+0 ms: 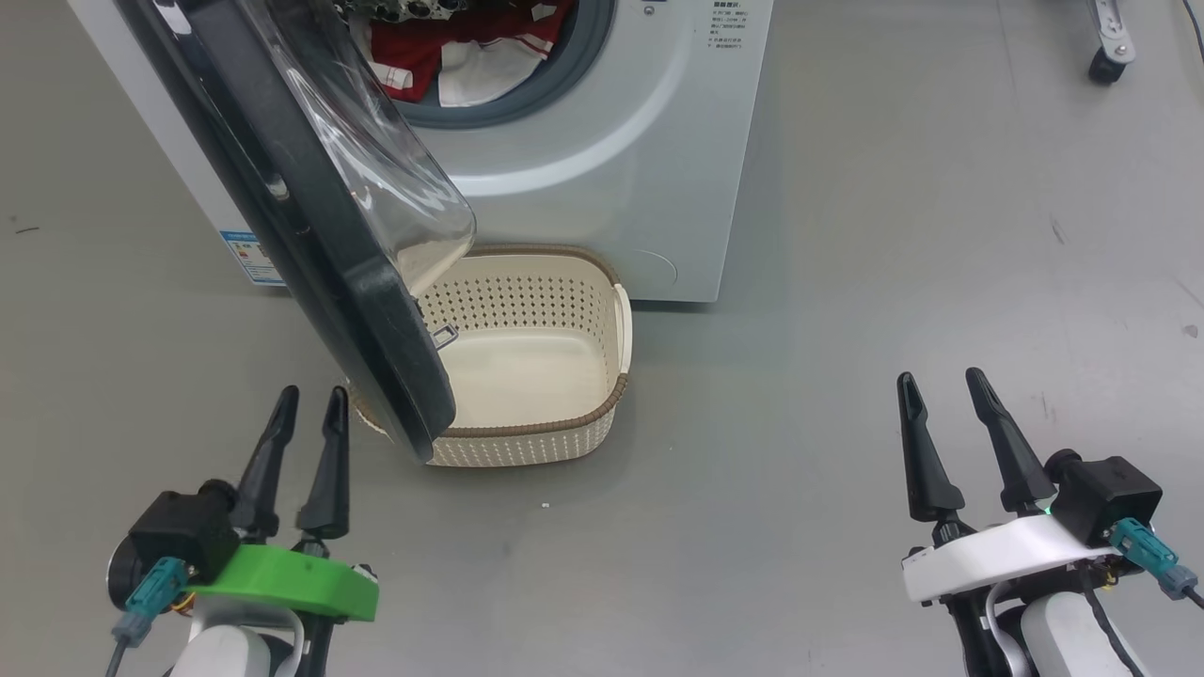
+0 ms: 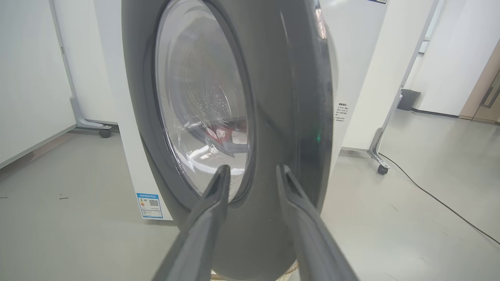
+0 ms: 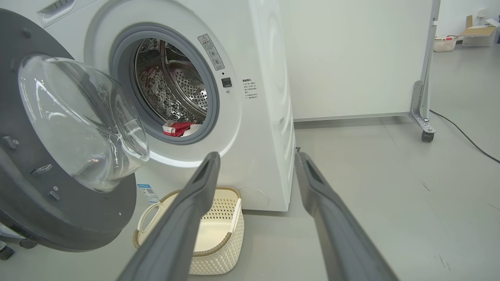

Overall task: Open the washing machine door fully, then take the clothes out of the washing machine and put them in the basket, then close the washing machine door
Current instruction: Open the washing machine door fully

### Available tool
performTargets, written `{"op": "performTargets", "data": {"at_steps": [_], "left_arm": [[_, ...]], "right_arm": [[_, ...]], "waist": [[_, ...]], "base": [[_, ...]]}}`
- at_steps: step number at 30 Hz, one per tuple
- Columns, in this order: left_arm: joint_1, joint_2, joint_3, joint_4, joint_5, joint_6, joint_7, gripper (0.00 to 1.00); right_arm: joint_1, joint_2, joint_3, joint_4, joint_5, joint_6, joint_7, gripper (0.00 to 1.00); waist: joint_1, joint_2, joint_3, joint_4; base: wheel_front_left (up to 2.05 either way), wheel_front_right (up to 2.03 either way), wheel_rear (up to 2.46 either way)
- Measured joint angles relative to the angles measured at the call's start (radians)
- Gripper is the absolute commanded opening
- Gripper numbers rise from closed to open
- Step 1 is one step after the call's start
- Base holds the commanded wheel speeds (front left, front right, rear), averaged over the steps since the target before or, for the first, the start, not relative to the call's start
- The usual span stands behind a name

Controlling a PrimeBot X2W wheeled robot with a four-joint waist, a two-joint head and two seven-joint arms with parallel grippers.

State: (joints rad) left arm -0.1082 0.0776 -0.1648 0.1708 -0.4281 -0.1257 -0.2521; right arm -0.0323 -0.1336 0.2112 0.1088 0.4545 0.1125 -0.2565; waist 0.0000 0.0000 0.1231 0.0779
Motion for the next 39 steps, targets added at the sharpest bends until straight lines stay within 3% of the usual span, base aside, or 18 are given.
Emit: {"op": "performTargets", "data": {"at_steps": [1,16,39], "left_arm": [[0.000,0.000,0.000,0.001,0.000,0.000,0.000,0.00],[-0.002,0.011,0.010,-0.025,0.000,0.000,0.000,0.00],[-0.132,0.033,0.082,-0.210,-0.004,0.000,-0.005,0.00]], "right_arm": [[0.000,0.001,0.000,0.000,-0.001,0.000,0.000,1.00],[0.000,0.010,-0.012,0.000,-0.017,0.004,0.000,1.00],[0.002,0.027,-0.015,0.013,-0.029,0.009,0.000,1.00]], "waist": [[0.0000,0.0000,0.000,0.000],[0.0000,0.0000,0.000,0.003],[0.0000,0.0000,-0.020,0.002]], "base": [[0.00,0.00,0.00],[0.00,0.00,0.00],[0.00,0.00,0.00]]}}
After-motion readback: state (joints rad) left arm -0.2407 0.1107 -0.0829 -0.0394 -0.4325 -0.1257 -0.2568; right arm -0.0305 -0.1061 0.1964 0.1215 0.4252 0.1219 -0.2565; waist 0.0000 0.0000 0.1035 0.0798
